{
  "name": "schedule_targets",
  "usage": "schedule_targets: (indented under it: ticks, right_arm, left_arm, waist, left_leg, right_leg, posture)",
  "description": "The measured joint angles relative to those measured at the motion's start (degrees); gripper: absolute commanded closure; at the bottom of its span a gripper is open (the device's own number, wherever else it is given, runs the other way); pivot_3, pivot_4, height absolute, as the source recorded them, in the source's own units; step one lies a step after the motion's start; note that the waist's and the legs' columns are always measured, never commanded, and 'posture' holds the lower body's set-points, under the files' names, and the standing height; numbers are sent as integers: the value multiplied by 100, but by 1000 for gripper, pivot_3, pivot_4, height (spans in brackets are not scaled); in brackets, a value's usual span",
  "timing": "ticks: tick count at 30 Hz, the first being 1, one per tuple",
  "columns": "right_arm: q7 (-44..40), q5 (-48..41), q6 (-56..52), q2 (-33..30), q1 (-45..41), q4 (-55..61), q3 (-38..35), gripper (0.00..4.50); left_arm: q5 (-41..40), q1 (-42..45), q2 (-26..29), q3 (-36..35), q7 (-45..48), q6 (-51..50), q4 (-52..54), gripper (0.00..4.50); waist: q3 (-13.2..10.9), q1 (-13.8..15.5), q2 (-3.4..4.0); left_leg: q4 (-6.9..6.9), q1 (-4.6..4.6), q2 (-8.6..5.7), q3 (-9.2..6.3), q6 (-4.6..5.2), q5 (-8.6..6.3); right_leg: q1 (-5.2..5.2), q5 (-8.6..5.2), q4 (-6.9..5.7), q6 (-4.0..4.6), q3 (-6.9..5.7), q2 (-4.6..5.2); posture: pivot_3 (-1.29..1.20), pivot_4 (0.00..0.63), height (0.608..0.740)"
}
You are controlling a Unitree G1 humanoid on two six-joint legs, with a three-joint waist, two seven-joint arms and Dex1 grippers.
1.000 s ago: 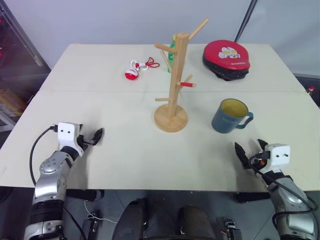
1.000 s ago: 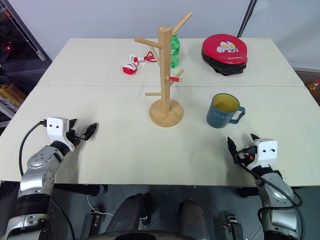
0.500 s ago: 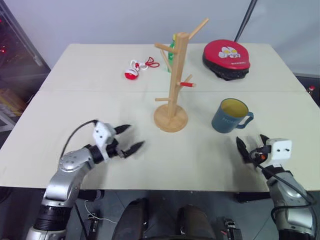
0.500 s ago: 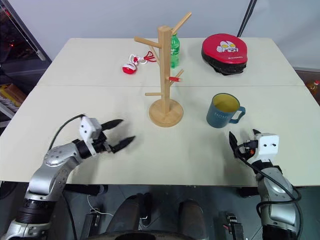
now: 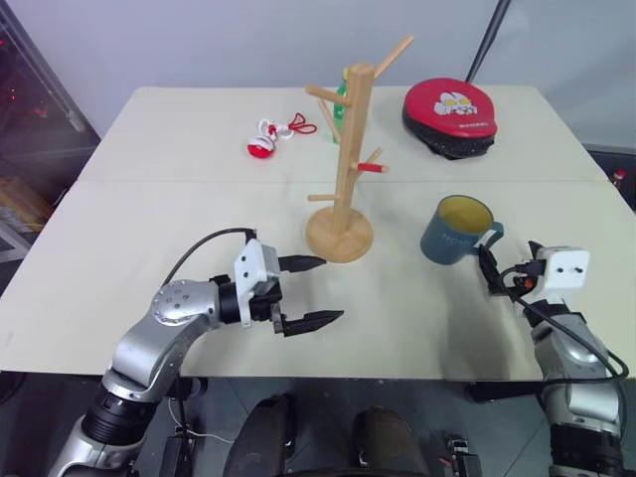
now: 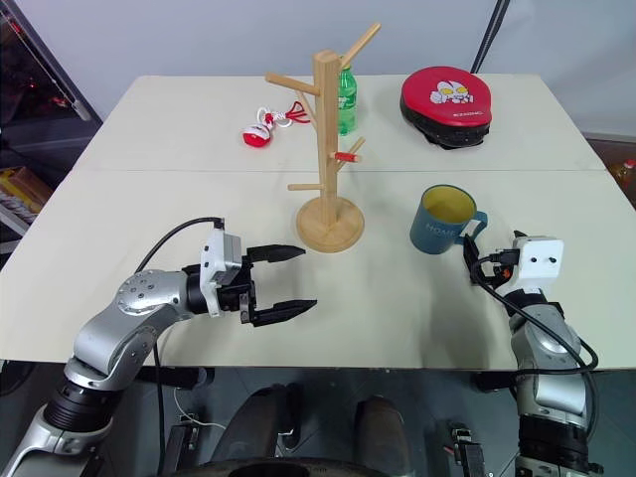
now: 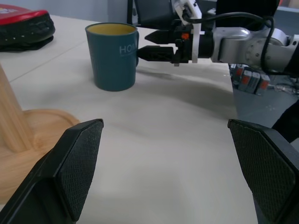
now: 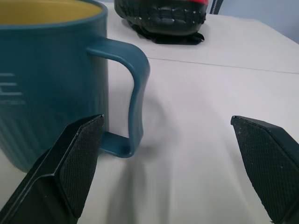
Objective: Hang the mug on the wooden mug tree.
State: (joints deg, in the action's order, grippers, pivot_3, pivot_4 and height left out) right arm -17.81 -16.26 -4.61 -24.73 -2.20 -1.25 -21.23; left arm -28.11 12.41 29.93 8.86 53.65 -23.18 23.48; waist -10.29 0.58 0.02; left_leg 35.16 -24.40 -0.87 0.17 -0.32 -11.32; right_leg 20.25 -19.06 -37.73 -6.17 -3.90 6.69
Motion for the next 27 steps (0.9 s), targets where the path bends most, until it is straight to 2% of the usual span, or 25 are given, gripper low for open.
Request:
schedule_targets:
  ticks: [11, 14, 21, 27]
  right_arm:
    - [-152, 198, 320, -55, -622, -1054, 71, 20]
    - [-219, 198, 403, -55, -738, -1188, 99, 752]
    - [-443, 147, 452, -9, -807, -1301, 240, 4315]
    - [-508, 105, 427, 39, -624, -1044, 278, 4419]
  left_arm:
    - [93, 34, 58, 37, 107, 25, 1, 0]
    - [122, 34, 55, 70, 109, 29, 0, 0]
    - [126, 93, 44, 68, 97, 121, -1, 0]
    - [134, 90, 58, 55, 97, 169, -48, 0]
  waist:
    - [0, -3, 0]
    - [-1, 3, -1]
    - [-1, 2, -1]
    - [-1, 4, 0]
  left_leg:
    - [1, 0, 0, 3, 1, 0]
    - [2, 0, 0, 3, 0, 0]
    - [3, 0, 0, 5, 1, 0]
    - [3, 0, 0, 5, 1, 0]
  right_leg:
    - [0, 0, -2, -1, 1, -2]
    - [-1, 0, -2, -1, 1, -1]
    - [1, 0, -5, -1, 3, -1]
    - [2, 0, -5, -1, 4, -1]
  posture:
    - [0, 150, 740]
    - [0, 150, 740]
    - [0, 150, 740]
    - [0, 150, 740]
